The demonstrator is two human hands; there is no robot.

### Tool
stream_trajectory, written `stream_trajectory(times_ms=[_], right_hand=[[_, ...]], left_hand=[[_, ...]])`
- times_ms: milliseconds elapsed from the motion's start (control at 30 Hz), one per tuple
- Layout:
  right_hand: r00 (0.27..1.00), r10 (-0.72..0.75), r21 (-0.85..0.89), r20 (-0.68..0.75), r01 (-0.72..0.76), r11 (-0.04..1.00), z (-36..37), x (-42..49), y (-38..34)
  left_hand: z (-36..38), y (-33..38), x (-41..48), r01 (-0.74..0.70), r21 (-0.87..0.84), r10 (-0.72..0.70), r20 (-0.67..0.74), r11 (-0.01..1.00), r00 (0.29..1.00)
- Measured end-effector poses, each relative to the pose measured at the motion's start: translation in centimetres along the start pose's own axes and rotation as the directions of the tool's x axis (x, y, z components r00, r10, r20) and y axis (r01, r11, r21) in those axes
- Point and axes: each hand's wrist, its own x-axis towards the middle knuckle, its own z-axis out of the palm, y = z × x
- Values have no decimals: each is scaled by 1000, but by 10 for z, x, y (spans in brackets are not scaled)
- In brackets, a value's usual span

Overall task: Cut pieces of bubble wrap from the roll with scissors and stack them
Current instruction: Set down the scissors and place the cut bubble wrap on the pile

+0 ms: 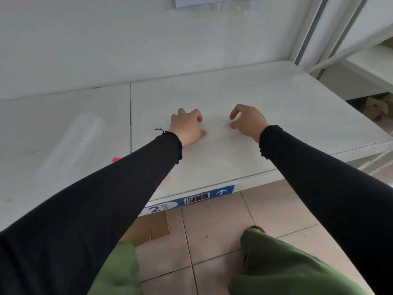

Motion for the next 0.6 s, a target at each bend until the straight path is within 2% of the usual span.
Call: stream_trajectory(times_ms=[133,233,367,467,600], right_hand=[[999,50,185,-11,-47,982,-5,1,6],[997,45,184,-58,-34,982,-16,2,16],[989,10,86,-148,3,996,-39,5,39],[988,-9,-23,-153,6,1000,-49,9,59],[985,-89,-168,-150,63,984,-44,10,73]], left_hand=[[2,7,1,30,-62,-30,-6,998,1000],[11,18,4,18,-153,-22,-28,988,999],[29,42,12,-67,-112,62,-50,991,997],[37,49,14,-125,-6,124,-44,992,991],[35,41,14,-202,246,224,-61,948,973]])
